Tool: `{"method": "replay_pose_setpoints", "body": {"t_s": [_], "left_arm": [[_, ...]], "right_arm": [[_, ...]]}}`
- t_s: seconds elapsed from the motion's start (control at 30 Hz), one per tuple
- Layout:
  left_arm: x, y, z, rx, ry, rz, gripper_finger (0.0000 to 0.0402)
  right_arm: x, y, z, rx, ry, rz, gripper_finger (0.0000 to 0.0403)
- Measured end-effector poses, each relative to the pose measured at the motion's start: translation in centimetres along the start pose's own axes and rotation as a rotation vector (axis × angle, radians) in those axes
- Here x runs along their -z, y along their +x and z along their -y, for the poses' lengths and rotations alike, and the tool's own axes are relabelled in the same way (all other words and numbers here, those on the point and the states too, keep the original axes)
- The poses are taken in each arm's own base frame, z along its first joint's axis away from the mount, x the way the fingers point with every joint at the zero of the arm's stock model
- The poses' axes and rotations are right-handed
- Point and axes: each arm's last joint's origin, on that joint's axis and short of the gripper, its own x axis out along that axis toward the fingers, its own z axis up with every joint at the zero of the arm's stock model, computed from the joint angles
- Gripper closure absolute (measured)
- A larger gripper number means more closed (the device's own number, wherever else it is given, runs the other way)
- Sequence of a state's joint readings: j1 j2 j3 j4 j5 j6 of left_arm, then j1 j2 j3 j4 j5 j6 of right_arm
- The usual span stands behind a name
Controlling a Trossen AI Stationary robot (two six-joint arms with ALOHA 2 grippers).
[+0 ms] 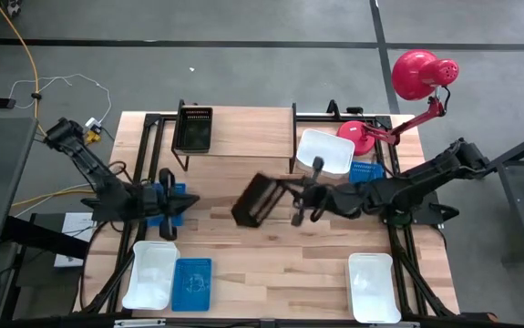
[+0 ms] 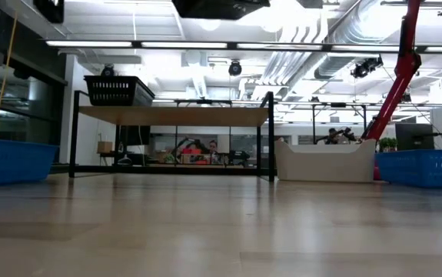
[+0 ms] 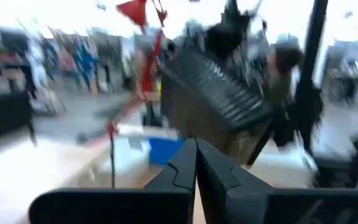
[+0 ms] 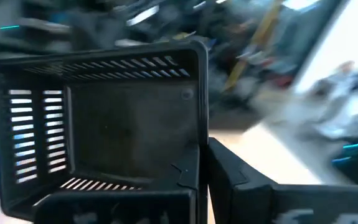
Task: Stack baskets on shelf by color
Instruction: Stack the black bin on the black bin on the shelf
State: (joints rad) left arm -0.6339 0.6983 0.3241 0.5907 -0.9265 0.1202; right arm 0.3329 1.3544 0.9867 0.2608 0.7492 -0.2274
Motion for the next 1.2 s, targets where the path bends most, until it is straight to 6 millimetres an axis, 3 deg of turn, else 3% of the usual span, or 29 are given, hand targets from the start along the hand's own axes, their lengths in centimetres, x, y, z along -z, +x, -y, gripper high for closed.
{"method": "replay_pose_setpoints", "body": {"t_s": [0.1, 0.27, 0.53, 0.77, 0.93, 1.2], "left_arm": [[-0.8, 0.8, -0.1, -0.045, 0.053, 0.080, 0.0399], [-1.5, 3.3, 0.0, -0.180, 0.159, 0.055, 0.0367], [-1.5, 9.0, -0.1, -0.480, 0.357, -0.074, 0.0255], [-1.0, 13.9, -1.8, -0.594, 0.363, -0.101, 0.0178], [-1.6, 15.9, -3.6, -0.673, 0.292, -0.046, 0.0168], [-1.9, 17.0, -6.2, -0.642, 0.115, 0.070, 0.0169]], "right_arm": [[-0.9, 0.3, 1.1, 0.157, -0.033, 0.045, 0.0403], [-1.4, 1.1, 2.7, 0.249, -0.019, 0.085, 0.0403], [-1.2, 2.5, 5.5, 0.402, -0.001, 0.073, 0.0403], [-0.8, 3.7, 8.1, 0.502, 0.031, 0.075, 0.0403], [-0.4, 4.3, 9.5, 0.544, 0.049, 0.070, 0.0403], [-0.6, 4.7, 10.8, 0.541, 0.088, 0.135, 0.0403]]}}
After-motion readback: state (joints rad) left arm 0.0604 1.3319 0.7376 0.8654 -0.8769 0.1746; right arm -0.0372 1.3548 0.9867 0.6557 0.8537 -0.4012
